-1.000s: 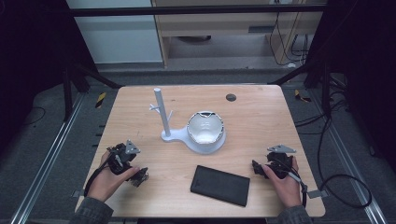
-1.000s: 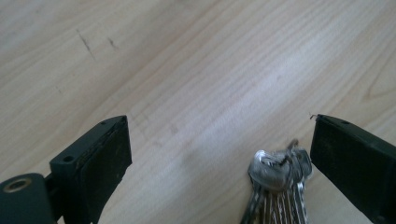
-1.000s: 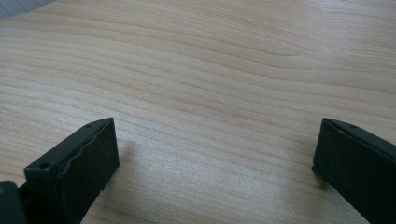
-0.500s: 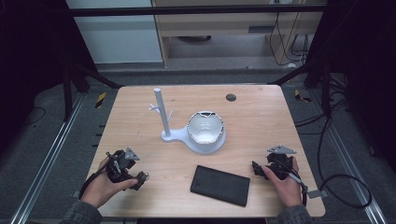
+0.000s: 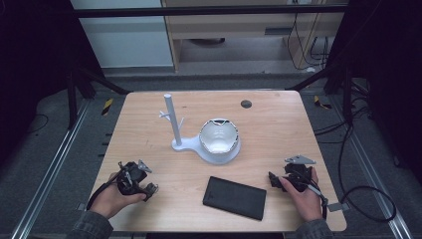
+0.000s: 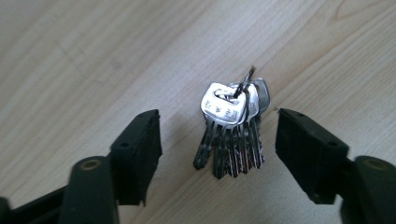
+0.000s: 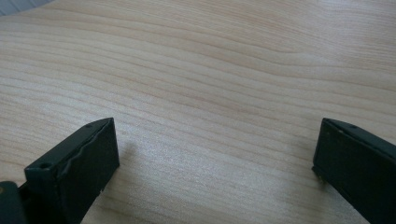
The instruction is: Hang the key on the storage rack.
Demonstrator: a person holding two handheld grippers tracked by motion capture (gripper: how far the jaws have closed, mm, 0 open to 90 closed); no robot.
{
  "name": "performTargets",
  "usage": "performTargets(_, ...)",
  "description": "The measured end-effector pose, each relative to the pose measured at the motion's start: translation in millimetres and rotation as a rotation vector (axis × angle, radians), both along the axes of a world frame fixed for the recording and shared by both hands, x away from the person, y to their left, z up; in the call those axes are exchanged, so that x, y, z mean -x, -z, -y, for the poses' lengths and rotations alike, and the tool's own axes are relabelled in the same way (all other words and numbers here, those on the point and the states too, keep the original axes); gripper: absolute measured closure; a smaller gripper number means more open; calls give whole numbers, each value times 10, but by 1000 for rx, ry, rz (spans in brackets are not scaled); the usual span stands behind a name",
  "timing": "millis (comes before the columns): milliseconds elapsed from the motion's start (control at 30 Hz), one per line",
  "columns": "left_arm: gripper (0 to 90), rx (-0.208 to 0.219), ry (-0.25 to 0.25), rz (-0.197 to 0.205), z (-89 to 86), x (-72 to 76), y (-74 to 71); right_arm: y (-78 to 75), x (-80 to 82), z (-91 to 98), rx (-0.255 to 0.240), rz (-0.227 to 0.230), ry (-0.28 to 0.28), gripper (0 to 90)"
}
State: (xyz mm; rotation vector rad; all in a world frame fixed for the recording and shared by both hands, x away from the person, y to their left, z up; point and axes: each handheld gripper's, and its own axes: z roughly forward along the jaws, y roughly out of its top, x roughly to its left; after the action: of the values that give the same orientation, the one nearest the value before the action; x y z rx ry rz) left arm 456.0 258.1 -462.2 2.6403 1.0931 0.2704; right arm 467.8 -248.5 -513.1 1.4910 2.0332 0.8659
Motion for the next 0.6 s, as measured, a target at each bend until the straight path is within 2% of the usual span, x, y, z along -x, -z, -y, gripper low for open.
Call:
performTargets(67,376,-4,-1,-15,-13,-12,41,-1,0,-2,-3,-1,0,3)
performTargets(133,403,25,-7,-27,-36,-23,68,-2,1,-3,-3,-2,1,4)
performTargets(233,478,38,-1,-40,-44,-17,61,0,-1,-2,0,0,0,3)
performTargets(300,492,42,-1,-41,-40,-13,61,0,-1,-2,0,0,0,3)
performTargets(333,522,39,7,-42,-39,-11,55,-2,1,-4,-4,-2,-1,3)
performTargets(367,591,41,2,-43,-28,-6,51,-2,0,-4,-4,-2,-1,3)
performTargets(433,621,38,0,-43,-23,-4,47,-2,0,-4,-4,-2,-1,3)
performTargets(500,743,28,-2,-45,-8,0,41,-2,0,-6,-4,-2,-3,3)
performTargets(600,755,21,-1,-41,5,5,38,-2,0,-9,-4,-2,-2,3)
